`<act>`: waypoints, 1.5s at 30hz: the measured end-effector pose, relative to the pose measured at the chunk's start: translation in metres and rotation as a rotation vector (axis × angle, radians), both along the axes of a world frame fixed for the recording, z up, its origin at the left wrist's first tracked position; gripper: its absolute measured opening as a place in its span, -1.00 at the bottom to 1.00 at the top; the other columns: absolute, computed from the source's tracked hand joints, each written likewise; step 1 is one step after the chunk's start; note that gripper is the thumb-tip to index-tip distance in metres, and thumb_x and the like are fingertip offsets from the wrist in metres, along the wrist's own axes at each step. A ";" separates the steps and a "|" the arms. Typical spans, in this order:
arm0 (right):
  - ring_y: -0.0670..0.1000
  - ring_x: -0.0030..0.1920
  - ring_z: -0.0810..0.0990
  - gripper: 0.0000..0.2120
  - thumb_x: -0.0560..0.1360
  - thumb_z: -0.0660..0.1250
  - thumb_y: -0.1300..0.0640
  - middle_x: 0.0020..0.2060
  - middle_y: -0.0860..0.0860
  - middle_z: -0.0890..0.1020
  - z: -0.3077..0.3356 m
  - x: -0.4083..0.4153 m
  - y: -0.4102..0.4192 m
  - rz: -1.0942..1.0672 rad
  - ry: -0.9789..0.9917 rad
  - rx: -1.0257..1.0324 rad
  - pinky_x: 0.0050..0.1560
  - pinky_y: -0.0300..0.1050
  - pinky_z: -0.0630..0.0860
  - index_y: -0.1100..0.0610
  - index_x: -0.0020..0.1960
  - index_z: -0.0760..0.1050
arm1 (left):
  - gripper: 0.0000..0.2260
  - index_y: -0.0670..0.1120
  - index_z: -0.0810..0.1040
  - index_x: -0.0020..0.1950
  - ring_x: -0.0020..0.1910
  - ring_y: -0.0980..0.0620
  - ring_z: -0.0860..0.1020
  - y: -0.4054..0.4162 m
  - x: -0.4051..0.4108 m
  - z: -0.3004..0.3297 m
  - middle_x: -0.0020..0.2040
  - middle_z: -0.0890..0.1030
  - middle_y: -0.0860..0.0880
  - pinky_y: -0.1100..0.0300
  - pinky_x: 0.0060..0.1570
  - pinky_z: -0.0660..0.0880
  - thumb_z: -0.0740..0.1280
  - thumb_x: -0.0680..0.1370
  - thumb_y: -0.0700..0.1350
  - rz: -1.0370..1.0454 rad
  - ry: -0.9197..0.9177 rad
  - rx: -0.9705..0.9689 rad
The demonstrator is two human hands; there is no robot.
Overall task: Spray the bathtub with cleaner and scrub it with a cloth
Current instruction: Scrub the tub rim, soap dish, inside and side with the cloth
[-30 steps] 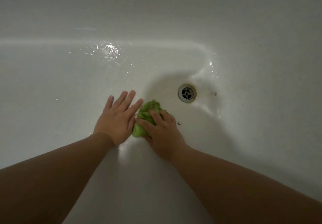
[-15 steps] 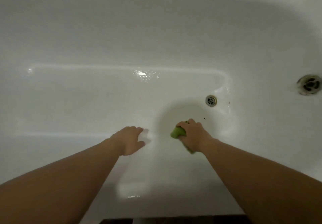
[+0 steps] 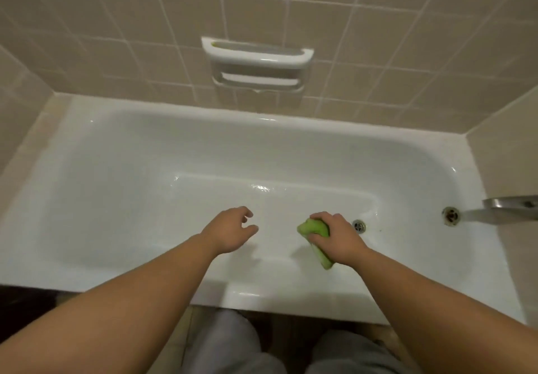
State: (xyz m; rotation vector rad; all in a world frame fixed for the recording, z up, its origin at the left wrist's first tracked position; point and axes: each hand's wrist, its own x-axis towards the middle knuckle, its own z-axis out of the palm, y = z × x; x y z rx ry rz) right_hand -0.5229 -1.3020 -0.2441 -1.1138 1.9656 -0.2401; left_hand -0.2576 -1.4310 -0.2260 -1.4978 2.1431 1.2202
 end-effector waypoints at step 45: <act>0.17 0.15 0.70 -0.57 0.48 0.52 0.14 0.14 0.15 0.71 0.178 0.426 -0.089 0.369 -0.934 0.214 0.10 0.08 0.65 0.19 0.31 0.54 | -0.83 -0.13 0.58 0.17 -0.07 -0.05 0.68 0.117 0.357 0.172 -0.06 0.70 -0.12 -0.08 0.10 0.63 0.40 0.59 -0.28 1.347 0.978 0.103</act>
